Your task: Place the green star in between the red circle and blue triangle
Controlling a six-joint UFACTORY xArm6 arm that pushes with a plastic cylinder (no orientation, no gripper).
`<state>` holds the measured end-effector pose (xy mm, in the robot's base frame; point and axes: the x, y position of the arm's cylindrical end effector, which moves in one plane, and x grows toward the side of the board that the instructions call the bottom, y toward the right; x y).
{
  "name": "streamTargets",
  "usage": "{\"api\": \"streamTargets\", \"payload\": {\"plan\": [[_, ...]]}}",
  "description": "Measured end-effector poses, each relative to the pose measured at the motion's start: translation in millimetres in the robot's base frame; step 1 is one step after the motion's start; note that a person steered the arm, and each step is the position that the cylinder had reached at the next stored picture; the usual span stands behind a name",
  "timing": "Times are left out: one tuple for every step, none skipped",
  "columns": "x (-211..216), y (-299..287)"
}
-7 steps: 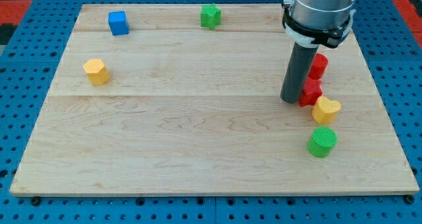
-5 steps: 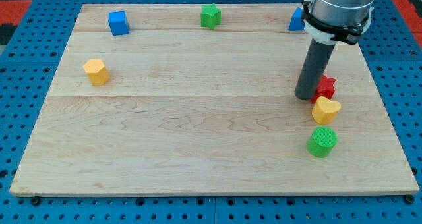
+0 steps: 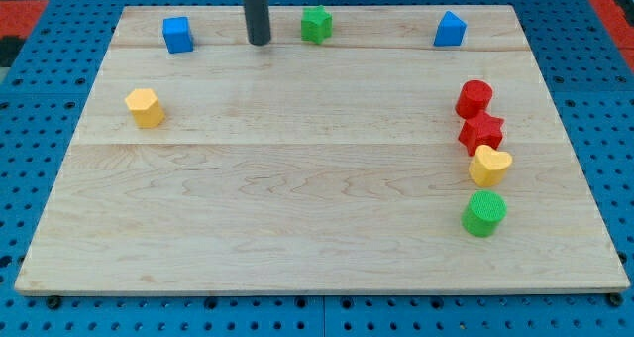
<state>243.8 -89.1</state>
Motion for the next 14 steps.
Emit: {"api": "streamTargets", "payload": {"plan": [[-26, 26], [11, 83], [13, 129], [-31, 106], [-51, 103], [-50, 81], [-52, 86], [-51, 113], [-32, 161], [-18, 173], [-20, 149], [-50, 148], [-37, 180], [-25, 197]]}}
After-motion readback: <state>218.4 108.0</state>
